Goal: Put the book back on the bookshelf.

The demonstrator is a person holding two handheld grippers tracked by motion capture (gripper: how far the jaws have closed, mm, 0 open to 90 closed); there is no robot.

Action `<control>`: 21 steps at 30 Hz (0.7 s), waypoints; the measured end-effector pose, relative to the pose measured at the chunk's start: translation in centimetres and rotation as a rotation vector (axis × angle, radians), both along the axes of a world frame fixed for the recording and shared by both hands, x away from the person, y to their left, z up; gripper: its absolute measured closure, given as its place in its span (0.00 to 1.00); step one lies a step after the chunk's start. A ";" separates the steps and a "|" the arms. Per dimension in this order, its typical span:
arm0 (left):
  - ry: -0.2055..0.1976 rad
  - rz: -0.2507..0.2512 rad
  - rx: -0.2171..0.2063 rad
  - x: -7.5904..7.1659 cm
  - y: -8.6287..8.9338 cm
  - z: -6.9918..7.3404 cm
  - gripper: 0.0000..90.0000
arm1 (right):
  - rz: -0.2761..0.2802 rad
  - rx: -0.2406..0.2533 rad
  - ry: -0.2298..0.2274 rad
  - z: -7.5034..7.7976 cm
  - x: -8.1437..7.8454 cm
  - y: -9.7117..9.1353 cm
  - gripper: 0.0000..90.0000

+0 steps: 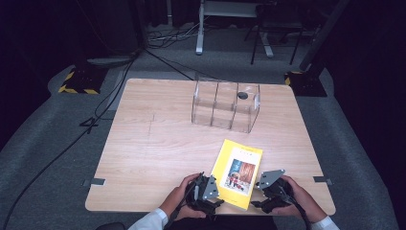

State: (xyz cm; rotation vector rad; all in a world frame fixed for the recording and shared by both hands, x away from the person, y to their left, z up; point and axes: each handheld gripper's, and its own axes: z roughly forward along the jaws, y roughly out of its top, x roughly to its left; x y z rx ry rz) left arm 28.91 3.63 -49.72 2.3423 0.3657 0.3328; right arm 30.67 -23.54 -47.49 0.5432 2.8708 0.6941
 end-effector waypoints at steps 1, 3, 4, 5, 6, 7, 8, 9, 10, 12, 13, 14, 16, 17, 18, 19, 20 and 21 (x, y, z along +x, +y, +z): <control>0.000 -0.001 0.002 0.0 0.0 0.0 0.27 | 0.001 -0.013 0.009 -0.1 0.1 0.1 0.35; 0.000 -0.006 -0.001 0.1 0.0 0.0 0.26 | -0.016 -0.014 0.018 0.0 0.2 0.2 0.36; 0.001 -0.008 -0.003 0.1 0.0 0.0 0.26 | -0.022 -0.011 0.028 -0.1 0.3 0.2 0.36; 0.003 -0.010 -0.003 0.2 0.0 0.0 0.26 | -0.022 -0.008 0.045 -0.1 0.5 0.2 0.35; 0.000 -0.014 -0.001 0.2 0.0 0.0 0.26 | -0.029 -0.001 0.045 -0.2 0.6 0.3 0.33; 0.002 -0.010 0.001 0.2 0.0 0.0 0.26 | -0.037 0.004 0.045 -0.2 0.8 0.4 0.31; 0.002 -0.012 0.001 0.2 0.0 0.0 0.26 | -0.035 0.002 0.046 -0.3 0.9 0.5 0.30; 0.002 -0.012 -0.001 0.2 0.0 0.0 0.25 | -0.036 0.002 0.046 -0.3 1.0 0.6 0.28; 0.000 -0.010 0.000 0.3 0.1 0.0 0.25 | -0.043 0.006 0.042 -0.4 1.0 0.6 0.26; 0.004 -0.007 -0.008 0.4 0.1 -0.1 0.25 | -0.039 0.024 0.036 -0.5 1.1 0.5 0.25; 0.007 -0.010 -0.008 0.4 0.2 0.0 0.25 | -0.041 0.028 0.034 -0.5 1.1 0.5 0.25; 0.007 -0.010 -0.008 0.4 0.2 0.0 0.25 | -0.041 0.028 0.034 -0.5 1.1 0.5 0.25; 0.008 -0.003 -0.001 0.3 0.1 0.1 0.25 | -0.048 0.070 0.044 -0.6 1.3 0.4 0.26; 0.004 -0.013 0.006 0.2 0.0 0.2 0.25 | -0.055 0.093 0.046 -0.5 1.4 0.3 0.27; 0.000 -0.019 0.011 -0.1 -0.2 0.2 0.26 | -0.058 0.117 0.049 -0.4 1.4 0.3 0.29; -0.005 -0.025 0.017 -0.2 -0.3 0.2 0.25 | -0.062 0.147 0.049 -0.2 1.5 0.1 0.31; -0.012 -0.034 0.018 -0.3 -0.5 0.1 0.25 | -0.063 0.172 0.050 0.0 1.6 0.1 0.31; -0.013 -0.042 0.023 -0.5 -0.7 0.2 0.25 | -0.071 0.203 0.053 0.2 1.7 0.1 0.32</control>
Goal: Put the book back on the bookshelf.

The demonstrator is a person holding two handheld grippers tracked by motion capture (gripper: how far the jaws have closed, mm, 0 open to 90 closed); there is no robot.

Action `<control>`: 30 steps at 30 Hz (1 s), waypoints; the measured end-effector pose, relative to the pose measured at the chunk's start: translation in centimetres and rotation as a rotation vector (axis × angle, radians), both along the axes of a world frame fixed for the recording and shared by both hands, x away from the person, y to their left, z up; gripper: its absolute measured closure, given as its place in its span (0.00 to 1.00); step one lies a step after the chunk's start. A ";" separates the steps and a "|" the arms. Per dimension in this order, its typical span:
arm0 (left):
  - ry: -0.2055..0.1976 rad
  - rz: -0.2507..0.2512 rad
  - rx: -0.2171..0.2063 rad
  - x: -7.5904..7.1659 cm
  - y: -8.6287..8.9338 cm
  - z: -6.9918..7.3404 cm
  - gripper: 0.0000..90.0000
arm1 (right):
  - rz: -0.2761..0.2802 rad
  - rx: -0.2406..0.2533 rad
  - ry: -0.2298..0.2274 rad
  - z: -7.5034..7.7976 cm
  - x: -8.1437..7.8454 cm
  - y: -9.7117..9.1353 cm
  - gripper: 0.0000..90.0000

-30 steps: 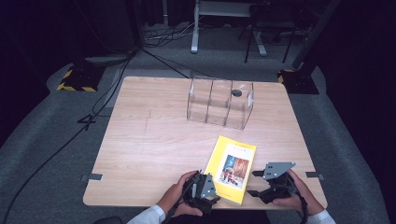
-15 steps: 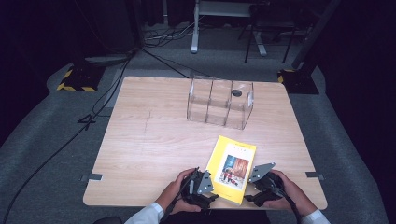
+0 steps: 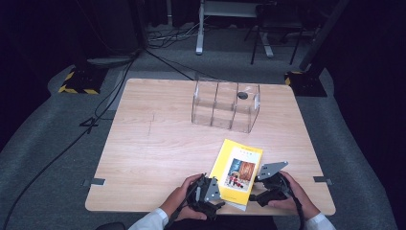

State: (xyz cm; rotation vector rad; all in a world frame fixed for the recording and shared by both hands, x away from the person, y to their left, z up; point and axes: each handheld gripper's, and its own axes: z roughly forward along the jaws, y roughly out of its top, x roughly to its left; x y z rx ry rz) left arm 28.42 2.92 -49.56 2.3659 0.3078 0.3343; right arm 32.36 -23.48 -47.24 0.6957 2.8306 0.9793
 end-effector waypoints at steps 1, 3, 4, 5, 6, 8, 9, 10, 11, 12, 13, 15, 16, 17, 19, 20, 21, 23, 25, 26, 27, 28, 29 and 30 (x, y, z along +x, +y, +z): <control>-0.005 -0.003 -0.001 -0.2 -0.2 0.0 0.24 | -0.005 0.024 -0.003 0.3 0.1 0.1 0.32; -0.017 -0.002 0.007 -0.3 -0.6 0.1 0.24 | -0.008 0.053 -0.012 0.8 0.2 0.5 0.32; -0.026 -0.004 0.009 -0.4 -0.8 0.1 0.24 | -0.009 0.057 -0.015 1.0 0.2 0.7 0.32; -0.026 -0.001 0.009 -0.4 -0.9 0.1 0.25 | -0.007 0.063 -0.027 1.2 0.3 0.9 0.32; -0.027 0.002 0.006 -0.4 -1.0 0.2 0.25 | -0.008 0.074 -0.029 1.4 0.3 1.0 0.32; -0.029 0.004 0.004 -0.4 -1.0 0.2 0.25 | -0.013 0.106 -0.020 1.8 0.5 1.1 0.32; -0.033 0.001 0.001 -0.3 -1.0 0.2 0.25 | -0.014 0.113 -0.020 2.0 0.5 1.1 0.32; -0.038 0.011 0.005 -0.3 -1.0 0.2 0.25 | -0.017 0.120 -0.017 2.1 0.6 1.2 0.32; -0.049 0.033 0.013 -0.2 -1.1 0.2 0.27 | -0.019 0.125 -0.016 2.1 0.7 1.2 0.32; -0.050 0.034 0.014 -0.2 -1.2 0.2 0.28 | -0.019 0.123 -0.017 2.2 0.7 1.3 0.32; -0.045 0.038 0.011 -0.2 -1.2 0.3 0.27 | -0.018 0.126 -0.017 2.2 0.7 1.3 0.32; -0.058 0.033 0.009 -0.3 -1.2 0.4 0.28 | -0.020 0.134 -0.019 2.4 0.7 1.3 0.32; -0.074 0.031 0.004 -0.5 -1.2 0.5 0.32 | -0.020 0.133 -0.021 2.5 0.7 1.3 0.32; -0.106 0.049 0.002 -0.6 -1.2 0.6 0.40 | -0.018 0.132 -0.024 2.5 0.6 1.3 0.32; -0.108 0.041 -0.011 -0.6 -1.0 1.0 0.50 | -0.028 0.140 -0.028 2.7 0.5 1.2 0.31; -0.116 0.036 -0.019 -0.6 -0.9 1.0 0.55 | -0.031 0.146 -0.026 2.8 0.5 1.1 0.31; -0.128 0.037 -0.018 -0.7 -0.8 1.1 0.59 | -0.032 0.152 -0.024 2.8 0.5 1.0 0.31; -0.141 0.032 -0.023 -0.9 -0.7 1.3 0.64 | -0.037 0.152 -0.025 2.9 0.5 0.7 0.31; -0.160 0.021 -0.028 -1.1 -0.5 1.6 0.71 | -0.043 0.159 -0.024 3.0 0.5 0.5 0.31; -0.157 0.017 -0.029 -1.1 -0.4 1.7 0.74 | -0.047 0.161 -0.026 3.1 0.4 0.3 0.31; -0.157 0.017 -0.029 -1.1 -0.4 1.7 0.76 | -0.047 0.161 -0.026 3.1 0.4 0.3 0.31; -0.160 0.013 -0.037 -1.1 -0.2 1.8 0.76 | -0.048 0.164 -0.028 3.1 0.4 0.2 0.31; -0.164 0.008 -0.039 -1.1 0.0 1.9 0.80 | -0.052 0.168 -0.028 3.2 0.3 -0.2 0.30; -0.174 0.003 -0.038 -1.2 0.0 2.0 0.84 | -0.059 0.171 -0.034 3.4 0.2 -0.5 0.29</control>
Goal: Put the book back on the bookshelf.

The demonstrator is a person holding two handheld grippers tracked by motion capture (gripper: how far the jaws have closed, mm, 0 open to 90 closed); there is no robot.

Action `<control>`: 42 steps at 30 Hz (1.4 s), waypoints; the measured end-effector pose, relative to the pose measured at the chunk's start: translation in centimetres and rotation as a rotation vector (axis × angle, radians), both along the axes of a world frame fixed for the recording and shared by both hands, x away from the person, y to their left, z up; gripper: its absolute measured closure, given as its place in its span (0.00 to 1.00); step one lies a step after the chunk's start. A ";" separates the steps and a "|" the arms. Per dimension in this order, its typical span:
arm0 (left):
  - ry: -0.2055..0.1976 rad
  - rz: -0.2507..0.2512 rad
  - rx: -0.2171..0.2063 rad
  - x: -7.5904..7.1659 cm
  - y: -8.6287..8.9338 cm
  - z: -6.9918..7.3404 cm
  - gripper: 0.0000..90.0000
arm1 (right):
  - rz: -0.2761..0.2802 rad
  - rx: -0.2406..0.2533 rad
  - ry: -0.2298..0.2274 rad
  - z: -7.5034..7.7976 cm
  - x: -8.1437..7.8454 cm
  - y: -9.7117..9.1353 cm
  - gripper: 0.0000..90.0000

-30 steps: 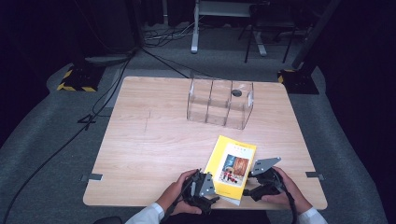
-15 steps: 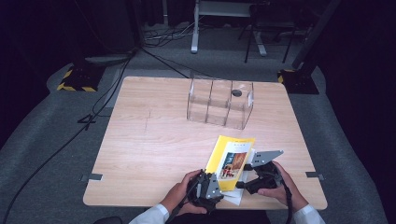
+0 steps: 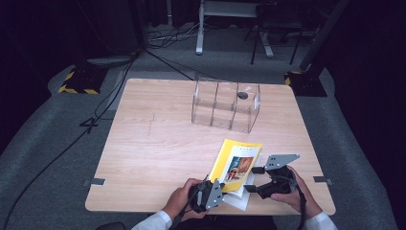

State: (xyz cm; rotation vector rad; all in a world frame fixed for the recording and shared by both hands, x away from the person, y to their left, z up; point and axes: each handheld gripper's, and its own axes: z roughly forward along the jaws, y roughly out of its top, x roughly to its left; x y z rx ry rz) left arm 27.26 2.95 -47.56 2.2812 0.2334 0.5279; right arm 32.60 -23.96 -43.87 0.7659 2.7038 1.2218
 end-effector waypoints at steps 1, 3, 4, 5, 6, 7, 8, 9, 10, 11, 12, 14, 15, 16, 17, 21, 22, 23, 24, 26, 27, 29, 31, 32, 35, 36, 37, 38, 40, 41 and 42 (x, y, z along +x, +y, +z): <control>-0.022 -0.005 0.012 -0.2 -0.1 0.1 0.87 | -0.004 0.000 -0.007 0.1 -0.1 -0.2 0.30; -0.027 -0.011 0.023 -0.3 -0.3 0.1 0.88 | -0.022 0.012 -0.017 0.5 -0.2 -1.1 0.29; -0.025 -0.014 0.024 -0.3 -0.3 0.1 0.89 | -0.025 0.022 -0.031 0.7 -0.3 -1.5 0.29; -0.013 -0.014 0.016 -0.2 -0.2 0.1 0.89 | -0.027 0.037 -0.045 0.9 -0.3 -1.8 0.29; -0.008 -0.019 0.011 0.0 0.0 0.1 0.89 | -0.025 0.049 -0.059 1.1 -0.4 -2.1 0.29; 0.004 -0.021 0.000 0.1 0.2 0.2 0.89 | -0.022 0.062 -0.070 1.2 -0.5 -2.2 0.29; 0.018 -0.024 -0.002 0.3 0.5 0.3 0.89 | -0.016 0.081 -0.103 1.6 -0.6 -2.4 0.28; 0.025 -0.026 -0.001 0.5 0.8 0.4 0.90 | 0.004 0.100 -0.132 1.9 -0.7 -2.2 0.28; 0.040 -0.029 -0.004 0.6 1.1 0.4 0.90 | 0.026 0.111 -0.157 2.1 -0.8 -2.0 0.28; 0.052 -0.029 -0.008 0.8 1.5 0.5 0.90 | 0.047 0.120 -0.178 2.3 -0.9 -1.6 0.27; 0.061 -0.029 -0.012 1.0 1.9 0.5 0.90 | 0.083 0.127 -0.201 2.5 -1.0 -1.0 0.27; 0.071 -0.028 -0.015 1.1 2.4 0.6 0.90 | 0.116 0.126 -0.218 2.6 -1.1 -0.4 0.27; 0.077 -0.029 -0.013 1.3 2.9 0.7 0.90 | 0.156 0.113 -0.231 2.6 -1.1 0.5 0.26; 0.087 -0.030 -0.012 1.5 3.4 0.8 0.90 | 0.197 0.093 -0.243 2.4 -1.0 1.3 0.26; 0.090 -0.034 -0.010 1.7 3.9 0.9 0.90 | 0.228 0.078 -0.246 2.2 -0.9 2.0 0.26; 0.116 -0.017 -0.027 2.4 6.1 0.9 0.90 | 0.298 0.025 -0.265 1.3 -0.1 4.3 0.27; 0.118 -0.014 -0.028 2.6 6.6 0.9 0.90 | 0.304 0.002 -0.279 1.1 0.1 4.8 0.28; 0.125 -0.012 -0.030 2.8 7.1 0.9 0.90 | 0.300 -0.026 -0.294 0.8 0.4 5.3 0.30; 0.128 -0.012 -0.033 2.9 7.6 0.9 0.89 | 0.301 -0.051 -0.298 0.5 0.8 5.6 0.34; 0.139 -0.001 -0.042 3.3 8.6 1.0 0.89 | 0.294 -0.096 -0.313 -0.1 1.6 6.2 0.38; 0.141 0.002 -0.045 3.4 9.0 1.0 0.89 | 0.285 -0.120 -0.317 -0.3 1.9 6.4 0.40; 0.148 0.003 -0.046 3.8 9.9 1.1 0.89 | 0.261 -0.142 -0.336 -0.8 2.4 6.3 0.48; 0.154 0.008 -0.046 4.0 10.7 1.1 0.88 | 0.247 -0.132 -0.336 -1.1 3.1 5.9 0.57; 0.157 0.014 -0.050 4.2 11.0 1.1 0.88 | 0.246 -0.126 -0.343 -1.3 3.3 5.6 0.61; 0.148 0.045 -0.052 4.6 12.0 1.3 0.87 | 0.235 -0.118 -0.354 -1.7 4.0 4.8 0.72; 0.140 0.068 -0.059 4.9 12.5 1.5 0.87 | 0.231 -0.103 -0.357 -1.8 4.1 4.6 0.74; 0.141 0.077 -0.068 5.2 12.9 1.7 0.86 | 0.236 -0.059 -0.348 -2.0 4.3 4.1 0.77; 0.143 0.085 -0.079 5.5 13.1 1.8 0.86 | 0.240 -0.036 -0.345 -2.2 4.4 3.9 0.78; 0.145 0.128 -0.097 6.4 13.7 1.9 0.85 | 0.245 -0.037 -0.365 -2.4 4.3 4.1 0.82; 0.147 0.148 -0.101 6.8 13.9 1.8 0.85 | 0.244 -0.054 -0.384 -2.4 4.1 4.4 0.84; 0.148 0.176 -0.106 7.1 14.0 1.8 0.79 | 0.242 -0.081 -0.407 -2.3 3.9 4.9 0.85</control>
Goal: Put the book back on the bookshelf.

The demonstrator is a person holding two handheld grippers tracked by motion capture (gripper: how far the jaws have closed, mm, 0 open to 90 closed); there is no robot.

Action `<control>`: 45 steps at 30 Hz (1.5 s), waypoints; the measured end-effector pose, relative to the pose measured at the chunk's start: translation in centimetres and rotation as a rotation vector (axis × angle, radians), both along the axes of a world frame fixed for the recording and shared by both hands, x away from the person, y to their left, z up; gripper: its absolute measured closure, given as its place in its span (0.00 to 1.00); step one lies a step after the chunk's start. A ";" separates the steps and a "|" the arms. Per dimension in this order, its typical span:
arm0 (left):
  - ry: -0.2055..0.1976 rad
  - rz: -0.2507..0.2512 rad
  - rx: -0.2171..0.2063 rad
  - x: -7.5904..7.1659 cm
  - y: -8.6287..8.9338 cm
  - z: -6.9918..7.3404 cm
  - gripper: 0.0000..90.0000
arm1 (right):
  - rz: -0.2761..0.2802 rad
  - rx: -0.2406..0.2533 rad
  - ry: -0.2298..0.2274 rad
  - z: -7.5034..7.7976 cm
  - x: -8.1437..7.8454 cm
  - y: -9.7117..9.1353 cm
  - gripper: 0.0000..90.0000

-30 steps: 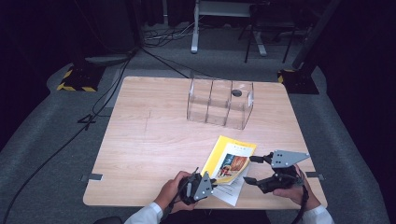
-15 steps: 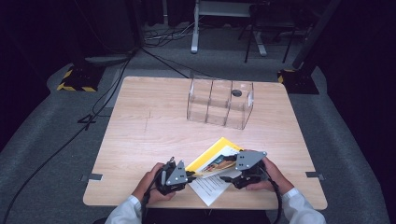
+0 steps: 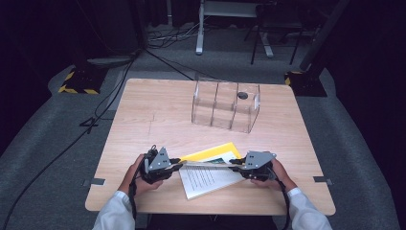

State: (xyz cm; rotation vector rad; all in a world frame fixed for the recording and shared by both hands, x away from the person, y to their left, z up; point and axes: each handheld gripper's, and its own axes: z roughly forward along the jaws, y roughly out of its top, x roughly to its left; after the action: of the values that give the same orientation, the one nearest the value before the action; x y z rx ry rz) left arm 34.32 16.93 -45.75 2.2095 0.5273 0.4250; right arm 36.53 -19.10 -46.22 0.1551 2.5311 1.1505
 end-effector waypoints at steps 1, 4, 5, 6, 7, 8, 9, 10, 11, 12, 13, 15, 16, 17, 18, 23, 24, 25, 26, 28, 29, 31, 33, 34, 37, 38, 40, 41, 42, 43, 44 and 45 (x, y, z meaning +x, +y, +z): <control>0.008 0.010 -0.005 0.2 0.2 0.0 0.75 | -0.008 -0.012 -0.014 0.0 -0.2 0.3 0.86; -0.021 0.064 -0.001 -0.1 0.2 0.3 0.65 | -0.016 -0.016 -0.019 0.0 -0.2 0.8 0.87; -0.033 0.057 -0.020 -0.6 0.0 0.7 0.58 | -0.017 -0.011 -0.012 0.0 -0.1 0.8 0.87; -0.044 0.054 -0.021 -0.9 -0.2 1.0 0.55 | -0.018 -0.010 -0.008 0.0 -0.1 0.9 0.87; -0.055 0.052 -0.021 -1.3 -0.5 1.3 0.52 | -0.020 -0.010 -0.007 0.0 -0.1 0.9 0.87; -0.064 0.049 -0.023 -1.7 -1.0 1.6 0.50 | -0.022 -0.012 -0.009 0.0 -0.2 0.9 0.87; -0.064 0.049 -0.023 -1.7 -1.0 1.6 0.48 | -0.025 -0.016 -0.010 0.1 -0.2 1.0 0.87; -0.074 0.044 -0.032 -2.1 -1.5 1.9 0.48 | -0.025 -0.016 -0.010 0.1 -0.2 1.0 0.87; -0.085 0.042 -0.043 -2.4 -2.0 2.2 0.46 | -0.032 -0.016 -0.010 0.1 -0.3 1.1 0.87; -0.095 0.040 -0.044 -2.8 -2.6 2.4 0.45 | -0.037 -0.017 -0.010 0.1 -0.4 1.1 0.87; -0.114 0.036 -0.036 -3.1 -3.1 2.7 0.45 | -0.040 -0.018 -0.008 0.2 -0.4 1.1 0.87; -0.145 0.036 -0.063 -3.6 -3.7 3.5 0.49 | -0.040 -0.026 -0.011 0.2 -0.5 1.2 0.87; -0.157 0.052 -0.077 -3.8 -3.8 3.9 0.53 | -0.037 -0.031 -0.012 0.1 -0.6 1.3 0.87; -0.164 0.078 -0.098 -3.9 -3.8 4.5 0.53 | -0.037 -0.036 -0.012 0.0 -0.7 1.3 0.86; -0.149 0.067 -0.117 -4.1 -3.9 5.0 0.52 | -0.037 -0.039 -0.008 0.0 -0.7 1.3 0.86; -0.172 0.021 0.021 -5.2 -6.7 4.9 0.38 | -0.040 -0.037 -0.003 0.0 -0.7 1.4 0.86; -0.166 0.021 0.035 -5.0 -7.0 4.6 0.34 | -0.042 -0.038 -0.006 0.0 -0.8 1.4 0.86; -0.157 0.027 0.053 -4.8 -7.4 4.2 0.31 | -0.043 -0.038 -0.006 0.0 -0.8 1.4 0.86; -0.157 0.027 0.053 -4.8 -7.4 4.2 0.30 | -0.043 -0.038 -0.006 0.0 -0.8 1.4 0.86; -0.127 0.043 0.089 -4.2 -8.1 3.3 0.30 | -0.041 -0.043 -0.008 0.1 -0.9 1.5 0.86; -0.125 0.046 0.134 -3.9 -8.5 2.7 0.29 | -0.041 -0.044 -0.009 0.2 -0.9 1.6 0.86; -0.119 0.045 0.139 -3.7 -8.6 2.4 0.29 | -0.034 -0.037 -0.001 0.2 -1.1 1.6 0.86; -0.110 0.037 0.162 -3.5 -8.6 1.7 0.37 | -0.022 -0.025 0.006 0.2 -1.3 1.7 0.86; -0.109 0.034 0.179 -3.3 -8.5 1.4 0.46 | -0.014 -0.026 0.005 0.3 -1.4 1.8 0.86; -0.123 0.010 0.228 -3.3 -8.3 0.8 0.69 | -0.013 -0.035 0.012 0.3 -1.5 2.0 0.86; -0.120 0.000 0.230 -3.3 -8.1 0.8 0.75 | -0.010 -0.036 0.015 0.3 -1.5 2.0 0.85; -0.095 -0.038 0.215 -3.0 -7.4 0.6 0.81 | -0.011 -0.006 0.029 0.2 -1.4 1.9 0.80; -0.086 -0.043 0.213 -2.9 -7.3 0.5 0.82 | -0.008 0.013 0.045 0.2 -1.4 1.7 0.78; -0.080 -0.059 0.212 -2.8 -7.1 0.3 0.82 | -0.003 0.023 0.054 0.2 -1.3 1.6 0.75; -0.072 -0.068 0.205 -2.7 -6.9 0.1 0.83 | -0.002 0.027 0.060 0.1 -1.2 1.4 0.73; -0.067 -0.073 0.205 -2.6 -6.8 0.0 0.83 | -0.014 0.025 0.069 -0.1 -0.9 1.1 0.70; -0.069 -0.079 0.205 -2.6 -6.7 0.0 0.84 | -0.019 0.026 0.073 -0.3 -0.7 0.9 0.69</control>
State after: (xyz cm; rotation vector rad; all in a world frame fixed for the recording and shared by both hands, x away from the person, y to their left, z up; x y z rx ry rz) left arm 31.75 10.20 -45.79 2.3930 0.3717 0.5321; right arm 35.80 -18.24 -46.51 0.2318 2.5726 1.1919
